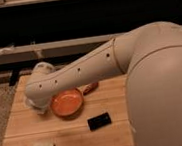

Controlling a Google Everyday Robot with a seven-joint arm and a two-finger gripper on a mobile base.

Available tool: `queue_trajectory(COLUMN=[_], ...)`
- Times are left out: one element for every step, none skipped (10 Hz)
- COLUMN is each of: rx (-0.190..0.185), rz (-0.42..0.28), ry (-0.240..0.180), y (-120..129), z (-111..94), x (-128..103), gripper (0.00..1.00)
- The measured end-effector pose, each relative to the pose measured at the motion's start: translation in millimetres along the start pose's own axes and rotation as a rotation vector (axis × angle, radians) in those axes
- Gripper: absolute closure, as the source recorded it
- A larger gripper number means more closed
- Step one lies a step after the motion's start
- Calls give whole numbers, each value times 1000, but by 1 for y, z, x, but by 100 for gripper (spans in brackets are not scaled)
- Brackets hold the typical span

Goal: Place the white sponge in the ceramic cup

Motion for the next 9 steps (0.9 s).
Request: queue_trajectory(rx=[3,10,14,12,2,-13,-32,-45,-55], rz=[-9,-18,-14,-1,12,29,54,78,92], ry=[19,53,78,108,128,140,145,136,130], y=[10,25,32,44,52,58,61,58,54], z=[6,20,31,44,53,57,57,55,53], x=[0,3,6,11,14,17,19,22,24], gripper=[55,42,34,25,20,20,20,20,20])
